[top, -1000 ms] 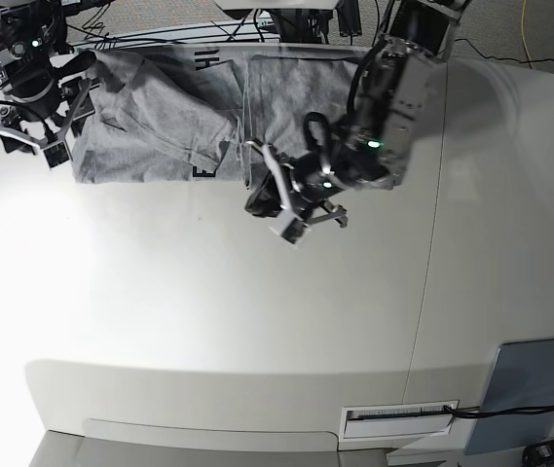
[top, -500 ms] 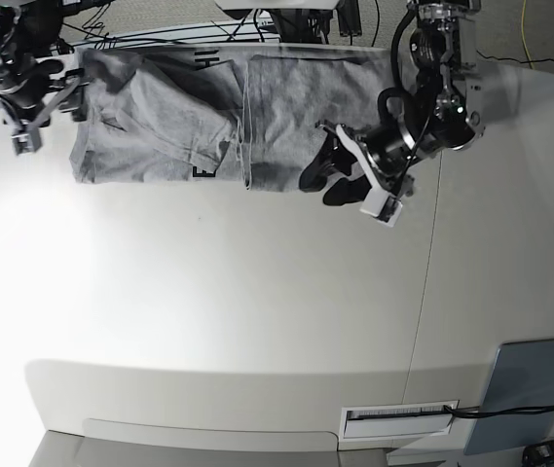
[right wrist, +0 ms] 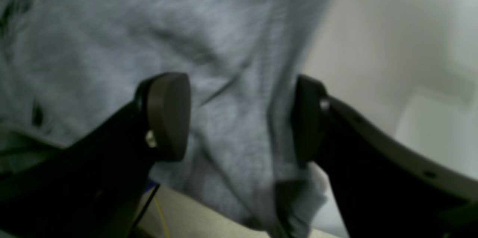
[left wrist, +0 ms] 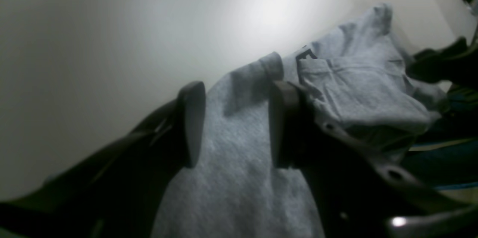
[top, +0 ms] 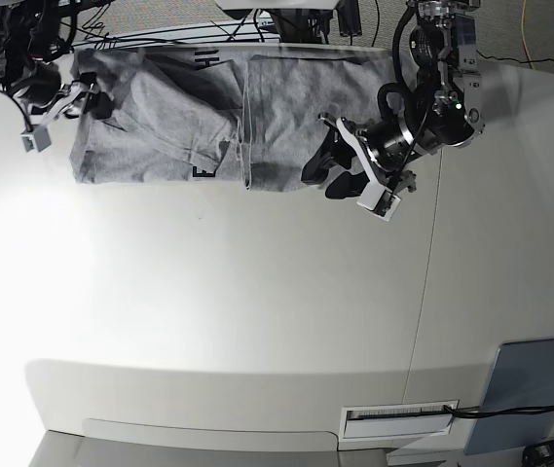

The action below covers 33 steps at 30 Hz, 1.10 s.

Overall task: Fold the T-shirt properly
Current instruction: 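Fold the strip end toward the right gripper with the left gripper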

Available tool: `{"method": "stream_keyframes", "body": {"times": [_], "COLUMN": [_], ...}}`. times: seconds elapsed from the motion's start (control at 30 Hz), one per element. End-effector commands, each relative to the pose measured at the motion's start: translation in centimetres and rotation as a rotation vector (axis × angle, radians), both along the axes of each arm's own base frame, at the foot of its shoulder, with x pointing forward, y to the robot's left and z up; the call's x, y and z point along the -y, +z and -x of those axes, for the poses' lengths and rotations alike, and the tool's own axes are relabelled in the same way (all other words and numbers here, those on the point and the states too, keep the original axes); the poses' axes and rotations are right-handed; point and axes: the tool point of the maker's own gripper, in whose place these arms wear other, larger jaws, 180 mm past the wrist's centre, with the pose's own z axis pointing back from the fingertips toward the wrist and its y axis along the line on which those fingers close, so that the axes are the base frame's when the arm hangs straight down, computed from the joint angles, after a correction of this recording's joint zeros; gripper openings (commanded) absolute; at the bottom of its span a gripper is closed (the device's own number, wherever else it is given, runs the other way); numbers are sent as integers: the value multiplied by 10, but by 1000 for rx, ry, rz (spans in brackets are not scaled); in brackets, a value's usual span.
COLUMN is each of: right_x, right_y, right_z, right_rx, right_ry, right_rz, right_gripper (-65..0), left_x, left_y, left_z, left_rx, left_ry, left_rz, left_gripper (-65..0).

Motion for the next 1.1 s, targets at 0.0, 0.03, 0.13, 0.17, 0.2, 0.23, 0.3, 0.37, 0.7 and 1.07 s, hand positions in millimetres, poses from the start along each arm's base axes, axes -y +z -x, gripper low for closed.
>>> {"method": "stream_keyframes", "body": {"times": [0.0, 0.03, 0.13, 0.17, 0.2, 0.23, 0.3, 0.37, 0.7, 1.07], "right_x": [2, 1, -6, -9, -11, -14, -20, -26, -43, -24], "right_y": [4, 4, 1, 0, -1, -2, -3, -5, -10, -14], "right_z": [-2, -2, 0, 0, 1, 1, 1, 2, -10, -14], "right_rx": [11, 11, 10, 10, 11, 13, 22, 20, 68, 97], "right_ry": [6, 3, -7, -9, -13, -15, -5, 2, 7, 16], "right_rz": [4, -2, -22, -30, -38, -46, -61, -72, -72, 45], "right_gripper": [-249, -249, -249, -249, -249, -249, -249, -249, -256, -650], "left_x": [3, 2, 3, 3, 3, 3, 2, 3, 0, 0], "left_y": [14, 14, 14, 14, 14, 14, 14, 14, 10, -1], "left_z": [-5, -5, -5, -5, -5, -5, -5, -5, -5, 9], "left_rx": [47, 47, 47, 47, 47, 47, 46, 46, 45, 1], "left_ry": [-1, 0, -1, -1, -1, -1, 0, -1, 2, 2], "left_rz": [32, 31, 32, 32, 31, 31, 31, 31, 0, 1], "left_gripper": [-362, -363, -363, -363, -363, -363, -363, -363, -363, -363]}}
